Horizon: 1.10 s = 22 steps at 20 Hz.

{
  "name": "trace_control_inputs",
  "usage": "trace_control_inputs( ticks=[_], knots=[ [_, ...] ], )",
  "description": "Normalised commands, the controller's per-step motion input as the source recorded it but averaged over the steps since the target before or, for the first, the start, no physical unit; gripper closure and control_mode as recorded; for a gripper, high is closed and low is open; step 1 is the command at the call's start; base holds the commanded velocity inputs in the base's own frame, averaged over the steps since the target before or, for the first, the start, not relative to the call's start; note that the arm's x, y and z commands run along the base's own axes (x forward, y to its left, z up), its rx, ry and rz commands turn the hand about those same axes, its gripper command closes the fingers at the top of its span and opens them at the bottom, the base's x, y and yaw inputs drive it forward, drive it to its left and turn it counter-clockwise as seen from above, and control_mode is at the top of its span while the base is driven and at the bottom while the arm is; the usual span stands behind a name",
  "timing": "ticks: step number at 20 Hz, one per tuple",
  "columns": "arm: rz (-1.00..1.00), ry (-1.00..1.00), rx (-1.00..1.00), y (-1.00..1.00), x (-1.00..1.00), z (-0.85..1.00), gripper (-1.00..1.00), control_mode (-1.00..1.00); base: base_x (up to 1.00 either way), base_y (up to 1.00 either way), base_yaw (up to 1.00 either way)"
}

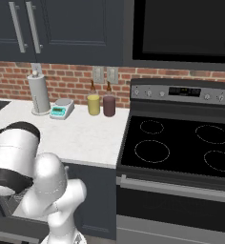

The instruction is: Pick up the cup and bowl from the counter, place them in the dishwasher, and close the dishwasher door.

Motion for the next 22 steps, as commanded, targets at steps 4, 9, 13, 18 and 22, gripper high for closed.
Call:
trace_control_inputs(
  ticks=[4, 9, 13, 18, 22],
  knots=[
    [-0.24, 0.22, 0.09, 0.00, -1.00, 0.93, -1.00, -1.00, 0.00, 0.00, 0.00],
    [-0.31, 0.06, -0.06, 0.00, -1.00, 0.09, -1.00, -1.00, 0.00, 0.00, 0.00],
    [-0.28, -0.08, -0.15, -0.01, -1.00, -0.36, -1.00, -1.00, 0.00, 0.00, 0.00],
    [-0.12, -0.21, -0.23, 0.11, -1.00, -0.71, -1.00, -1.00, 0.00, 0.00, 0.00],
    [-0.01, -0.27, -0.38, 0.21, -0.44, -0.59, -1.00, -1.00, 0.00, 0.00, 0.00]
  ],
)
